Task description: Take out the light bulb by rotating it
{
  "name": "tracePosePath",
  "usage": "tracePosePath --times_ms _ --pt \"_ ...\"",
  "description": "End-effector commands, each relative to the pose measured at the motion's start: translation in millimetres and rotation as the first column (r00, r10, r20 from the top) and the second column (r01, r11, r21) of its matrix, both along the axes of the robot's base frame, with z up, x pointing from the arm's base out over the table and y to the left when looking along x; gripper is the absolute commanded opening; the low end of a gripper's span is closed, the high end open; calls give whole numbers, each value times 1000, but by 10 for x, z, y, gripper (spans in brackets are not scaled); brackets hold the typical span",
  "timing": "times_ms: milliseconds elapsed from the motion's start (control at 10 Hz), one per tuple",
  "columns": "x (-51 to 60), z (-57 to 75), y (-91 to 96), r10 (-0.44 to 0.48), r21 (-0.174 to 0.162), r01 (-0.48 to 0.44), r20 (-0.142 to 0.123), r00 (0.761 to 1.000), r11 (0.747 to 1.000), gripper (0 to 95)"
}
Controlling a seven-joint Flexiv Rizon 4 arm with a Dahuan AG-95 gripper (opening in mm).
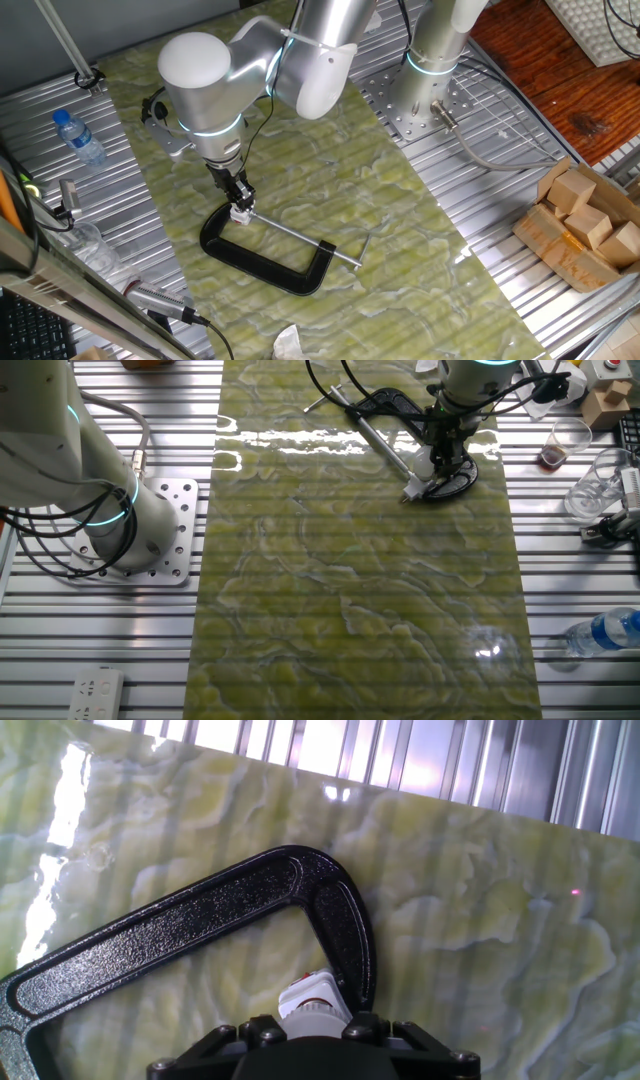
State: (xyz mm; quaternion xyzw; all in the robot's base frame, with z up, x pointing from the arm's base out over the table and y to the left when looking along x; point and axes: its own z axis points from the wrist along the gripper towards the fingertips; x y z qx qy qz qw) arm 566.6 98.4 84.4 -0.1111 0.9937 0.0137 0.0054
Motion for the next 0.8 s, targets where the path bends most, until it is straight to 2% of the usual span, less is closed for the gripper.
tracePosePath --times_ms 100,300,400,500,800 --pt "-1 -4 -1 -1 0 1 0 1000 1000 190" --pt "-1 -4 -1 -1 0 1 0 1000 1000 190" --pt "3 55 5 59 -13 -60 -31 998 998 190" --pt "2 51 5 72 -10 -72 -36 997 997 0" --pt "2 47 4 74 -11 -75 -36 997 997 0"
